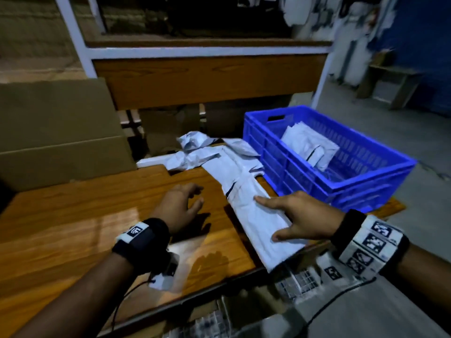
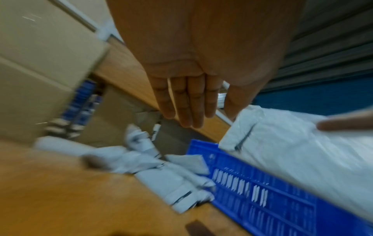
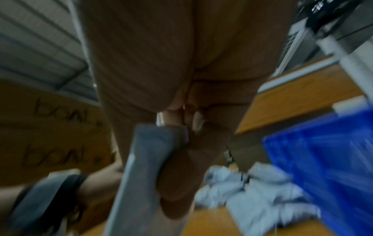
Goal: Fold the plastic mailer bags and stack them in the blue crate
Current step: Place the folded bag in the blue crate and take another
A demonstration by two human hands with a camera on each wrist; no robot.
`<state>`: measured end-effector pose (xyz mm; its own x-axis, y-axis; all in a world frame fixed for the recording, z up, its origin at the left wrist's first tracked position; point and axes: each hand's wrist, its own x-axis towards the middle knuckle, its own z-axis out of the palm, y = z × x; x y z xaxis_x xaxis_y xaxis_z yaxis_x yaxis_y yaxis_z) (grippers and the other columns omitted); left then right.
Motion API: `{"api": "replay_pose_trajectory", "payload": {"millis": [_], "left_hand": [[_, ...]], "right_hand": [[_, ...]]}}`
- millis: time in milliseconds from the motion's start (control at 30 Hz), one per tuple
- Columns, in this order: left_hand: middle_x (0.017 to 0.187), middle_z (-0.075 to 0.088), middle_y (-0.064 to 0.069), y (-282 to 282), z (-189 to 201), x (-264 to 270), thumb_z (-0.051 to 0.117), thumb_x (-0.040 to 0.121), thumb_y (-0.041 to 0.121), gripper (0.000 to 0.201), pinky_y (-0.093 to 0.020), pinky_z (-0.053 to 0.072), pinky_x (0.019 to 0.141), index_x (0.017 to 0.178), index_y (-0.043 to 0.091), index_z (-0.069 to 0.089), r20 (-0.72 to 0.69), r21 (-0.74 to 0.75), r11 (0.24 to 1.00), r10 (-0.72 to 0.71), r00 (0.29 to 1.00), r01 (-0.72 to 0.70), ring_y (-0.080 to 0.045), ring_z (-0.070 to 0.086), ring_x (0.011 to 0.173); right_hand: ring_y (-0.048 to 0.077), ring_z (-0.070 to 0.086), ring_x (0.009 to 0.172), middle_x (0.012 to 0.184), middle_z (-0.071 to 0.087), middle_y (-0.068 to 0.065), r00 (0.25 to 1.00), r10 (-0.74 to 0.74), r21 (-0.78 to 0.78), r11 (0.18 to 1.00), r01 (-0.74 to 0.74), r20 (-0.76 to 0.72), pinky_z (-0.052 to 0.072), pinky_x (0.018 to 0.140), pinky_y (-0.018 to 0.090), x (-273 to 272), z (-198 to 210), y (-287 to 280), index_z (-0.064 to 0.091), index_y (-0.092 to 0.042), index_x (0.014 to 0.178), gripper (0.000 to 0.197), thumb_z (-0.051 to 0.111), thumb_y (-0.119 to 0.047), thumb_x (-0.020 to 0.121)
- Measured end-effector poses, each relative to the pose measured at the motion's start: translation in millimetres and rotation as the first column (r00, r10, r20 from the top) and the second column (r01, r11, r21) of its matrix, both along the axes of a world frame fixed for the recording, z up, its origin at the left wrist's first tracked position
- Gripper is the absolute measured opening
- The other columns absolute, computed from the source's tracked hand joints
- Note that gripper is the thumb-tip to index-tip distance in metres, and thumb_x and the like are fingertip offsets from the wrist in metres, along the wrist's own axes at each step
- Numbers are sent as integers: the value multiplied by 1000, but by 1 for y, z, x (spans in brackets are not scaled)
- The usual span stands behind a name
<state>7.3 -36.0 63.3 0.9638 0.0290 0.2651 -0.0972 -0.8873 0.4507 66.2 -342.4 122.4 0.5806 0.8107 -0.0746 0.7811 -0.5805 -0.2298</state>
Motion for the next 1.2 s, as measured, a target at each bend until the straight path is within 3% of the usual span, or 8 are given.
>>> {"api": "replay_pose_trajectory", "payload": {"millis": [33, 100, 267, 433, 633, 867, 1067, 1200], "left_hand": [[121, 62, 0, -9, 11, 17, 54, 95, 35, 35, -30, 46, 86, 127, 21, 54, 1, 24, 999, -27, 1000, 27, -15, 56, 109], [131, 57, 0, -29, 30, 47, 53, 94, 44, 46, -33, 45, 93, 135, 23, 47, -29, 112, 991, -72, 997, 75, -17, 52, 118], [149, 39, -3, -86, 62, 127, 48, 84, 68, 79, -37, 35, 106, 147, 25, 28, -161, 170, 970, -146, 976, 173, -23, 37, 134], [150, 35, -10, -134, 72, 215, 45, 79, 77, 93, -35, 29, 109, 148, 17, 27, -199, 256, 948, -139, 970, 188, -29, 34, 135], [157, 20, -13, -160, 55, 286, 39, 89, 68, 84, -36, 21, 114, 150, 13, 22, -210, 377, 926, 49, 976, 35, -28, 22, 143], [161, 10, -9, -160, 34, 302, -1, 61, 80, 115, -32, 18, 115, 153, 12, 12, -246, 375, 926, 54, 968, 43, -24, 18, 145], [161, 7, -5, -162, 31, 299, -12, 59, 91, 123, -37, 21, 115, 154, 15, 9, -245, 378, 926, 78, 966, 21, -23, 17, 145], [162, 5, -3, -166, 31, 297, -28, 43, 90, 137, -35, 22, 114, 154, 16, 7, -228, 367, 930, 89, 970, 1, -22, 17, 144]], "right_hand": [[7, 57, 83, 91, 65, -5, 999, -35, -10, 999, 35, 14, 42, 73, 27, 12, 18, -10, 23, -36, 151, 98, 78, -53, 73], [13, 62, 95, 107, 69, 0, 994, -84, -5, 996, 85, 72, 46, 81, 30, 42, 53, -29, 25, -37, 151, 101, 79, -58, 68], [7, 51, 115, 139, 54, -5, 970, -164, -63, 982, 178, 179, 30, 80, 16, 132, 141, -74, 29, -33, 151, 102, 82, -53, 66], [14, 50, 123, 144, 50, -5, 952, -221, -216, 939, 266, 214, 37, 95, 24, 247, 171, -95, 32, -29, 151, 103, 84, -52, 65], [25, 41, 135, 152, 39, 7, 972, -187, -430, 873, 232, 145, 33, 109, 32, 367, 109, -70, 27, -25, 153, 102, 80, -54, 70], [25, 29, 143, 157, 29, 10, 975, -221, -507, 838, 199, 17, 26, 114, 31, 433, -1, -52, 23, -17, 154, 101, 80, -47, 75], [32, 24, 144, 161, 5, 21, 976, -163, -570, 793, 215, 142, 29, 114, 37, 442, -34, -53, 15, -9, 154, 102, 71, -54, 81], [35, 28, 141, 162, -8, 13, 933, 88, -572, 809, 138, 350, 37, 104, 45, 437, -41, -46, 26, -28, 151, 91, 70, -58, 77]]}}
